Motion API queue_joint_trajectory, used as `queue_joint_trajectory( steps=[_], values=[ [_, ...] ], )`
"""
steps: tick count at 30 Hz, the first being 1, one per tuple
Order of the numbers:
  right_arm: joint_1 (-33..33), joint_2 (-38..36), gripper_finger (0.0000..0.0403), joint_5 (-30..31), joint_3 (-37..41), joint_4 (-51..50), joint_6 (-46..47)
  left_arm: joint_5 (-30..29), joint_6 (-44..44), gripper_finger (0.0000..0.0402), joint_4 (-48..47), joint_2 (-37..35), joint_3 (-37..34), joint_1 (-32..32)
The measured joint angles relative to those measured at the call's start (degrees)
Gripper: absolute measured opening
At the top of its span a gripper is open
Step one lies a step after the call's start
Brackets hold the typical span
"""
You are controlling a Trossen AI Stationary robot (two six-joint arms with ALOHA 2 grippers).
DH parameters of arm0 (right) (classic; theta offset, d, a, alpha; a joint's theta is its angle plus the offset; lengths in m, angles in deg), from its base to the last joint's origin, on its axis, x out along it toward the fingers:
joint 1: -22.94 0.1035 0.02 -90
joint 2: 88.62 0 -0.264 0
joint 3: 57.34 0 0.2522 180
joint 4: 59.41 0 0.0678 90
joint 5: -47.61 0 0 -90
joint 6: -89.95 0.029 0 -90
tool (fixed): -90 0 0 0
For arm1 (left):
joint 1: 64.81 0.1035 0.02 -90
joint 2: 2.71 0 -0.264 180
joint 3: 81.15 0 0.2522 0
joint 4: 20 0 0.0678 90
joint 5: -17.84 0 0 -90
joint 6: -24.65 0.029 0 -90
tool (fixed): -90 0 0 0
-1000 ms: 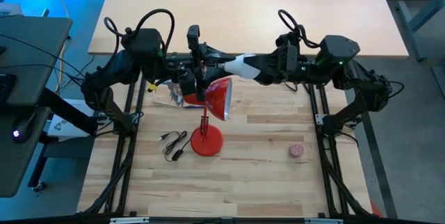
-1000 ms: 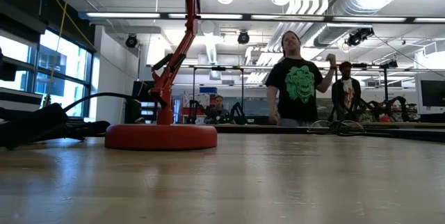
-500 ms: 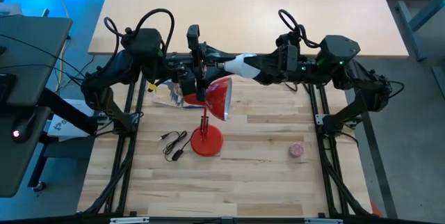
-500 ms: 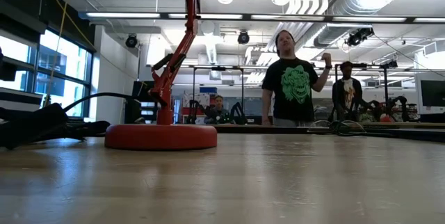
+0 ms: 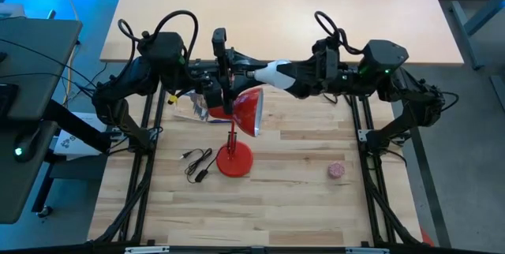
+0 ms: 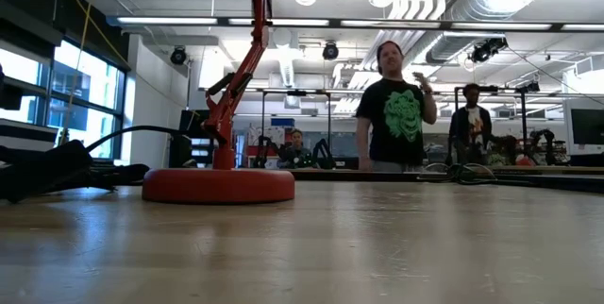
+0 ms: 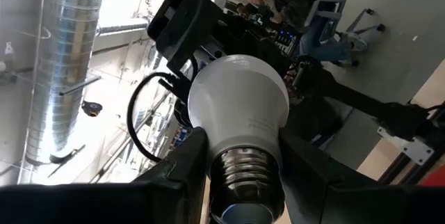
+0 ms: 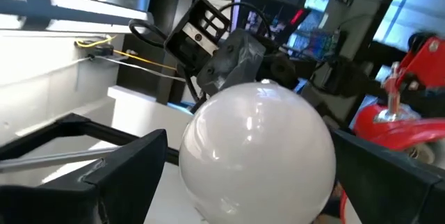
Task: Screw lightbulb
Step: Insert the lightbulb on the lamp
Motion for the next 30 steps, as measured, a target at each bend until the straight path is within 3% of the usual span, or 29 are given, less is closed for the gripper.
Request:
queue_joint_trajectory(
  steps=[30],
  values=[
    [-0.4,0.0,0.0384,-0.4,0.0,0.0,0.7,-1.2,-0.1,0.0129,0.6,0.0,0.0,0.0]
  ],
)
